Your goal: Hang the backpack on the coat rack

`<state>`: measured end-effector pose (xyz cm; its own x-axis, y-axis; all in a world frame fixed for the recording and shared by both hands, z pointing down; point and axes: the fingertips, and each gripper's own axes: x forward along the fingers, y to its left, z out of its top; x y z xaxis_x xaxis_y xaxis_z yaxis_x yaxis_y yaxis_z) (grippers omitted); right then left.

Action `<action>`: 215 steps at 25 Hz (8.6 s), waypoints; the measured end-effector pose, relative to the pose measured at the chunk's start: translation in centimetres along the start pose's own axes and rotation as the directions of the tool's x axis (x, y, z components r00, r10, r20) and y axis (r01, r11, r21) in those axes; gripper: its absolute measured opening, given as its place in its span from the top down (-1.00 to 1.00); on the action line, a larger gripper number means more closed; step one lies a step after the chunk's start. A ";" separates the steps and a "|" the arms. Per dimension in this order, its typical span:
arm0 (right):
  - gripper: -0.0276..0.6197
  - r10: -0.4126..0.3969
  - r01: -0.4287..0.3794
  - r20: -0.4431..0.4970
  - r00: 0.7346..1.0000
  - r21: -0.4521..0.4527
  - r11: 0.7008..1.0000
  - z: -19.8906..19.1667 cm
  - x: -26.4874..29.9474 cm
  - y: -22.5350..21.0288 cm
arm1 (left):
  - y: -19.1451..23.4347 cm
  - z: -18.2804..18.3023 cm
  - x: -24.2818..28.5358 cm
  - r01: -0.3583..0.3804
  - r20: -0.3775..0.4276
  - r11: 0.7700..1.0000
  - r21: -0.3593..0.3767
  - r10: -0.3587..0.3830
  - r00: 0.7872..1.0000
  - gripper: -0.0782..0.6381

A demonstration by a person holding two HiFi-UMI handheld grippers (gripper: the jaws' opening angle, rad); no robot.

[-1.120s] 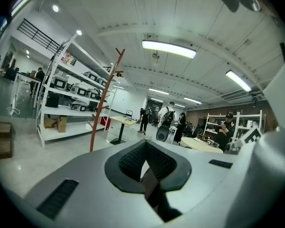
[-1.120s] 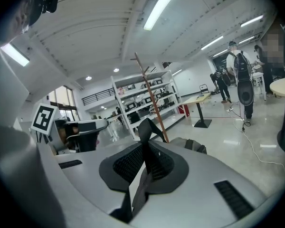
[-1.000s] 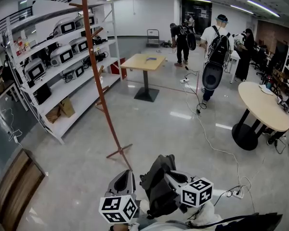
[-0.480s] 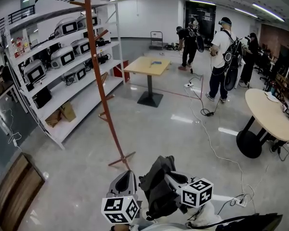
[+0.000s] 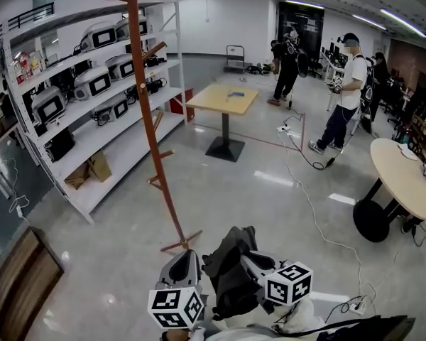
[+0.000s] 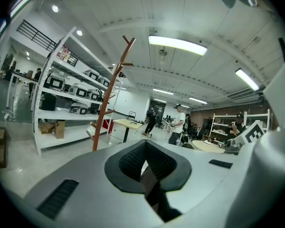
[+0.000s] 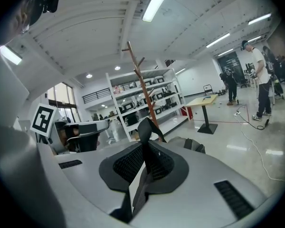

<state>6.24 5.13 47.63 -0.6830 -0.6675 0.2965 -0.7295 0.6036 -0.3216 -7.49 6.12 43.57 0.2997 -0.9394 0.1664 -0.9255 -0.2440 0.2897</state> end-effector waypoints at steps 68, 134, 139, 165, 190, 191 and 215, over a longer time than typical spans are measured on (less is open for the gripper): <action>0.84 0.367 -0.405 -0.201 0.908 -0.200 0.892 21.3 34.7 -18.3 | 10.4 10.7 33.9 -0.221 0.061 0.973 -0.064 0.225 0.972 0.77; 0.84 0.569 -0.641 -0.309 0.762 -0.488 0.593 26.1 44.1 -0.3 | 19.3 12.2 24.5 -0.457 0.125 0.866 -0.203 0.486 0.865 0.77; 0.84 0.576 -0.660 -0.330 0.748 -0.469 0.587 25.0 44.3 0.1 | 19.2 11.9 24.4 -0.463 0.119 0.861 -0.209 0.492 0.862 0.77; 0.65 0.653 -0.684 -0.234 0.720 -0.399 0.611 26.3 43.1 -1.1 | 17.7 11.5 24.7 -0.459 0.110 0.866 -0.196 0.485 0.868 0.77; 0.88 0.352 -0.370 -0.145 0.925 -0.122 0.921 18.9 36.2 -14.5 | 14.0 9.1 24.7 -0.456 0.030 0.883 -0.110 0.461 0.887 0.77; 0.88 0.354 -0.370 -0.146 0.924 -0.110 0.922 18.6 36.1 -14.5 | 13.6 8.9 24.8 -0.452 0.026 0.885 -0.106 0.457 0.889 0.77; 0.87 0.187 -0.189 -0.042 0.981 -0.028 0.982 12.6 30.3 -6.3 | 12.1 9.1 19.1 -0.269 0.094 0.960 0.083 0.261 0.961 0.77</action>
<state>-9.40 -24.37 47.30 -0.8085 -0.5235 0.2687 -0.5883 0.7309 -0.3461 -15.06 -16.99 41.69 0.0244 -0.9889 0.1465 -0.9879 -0.0014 0.1552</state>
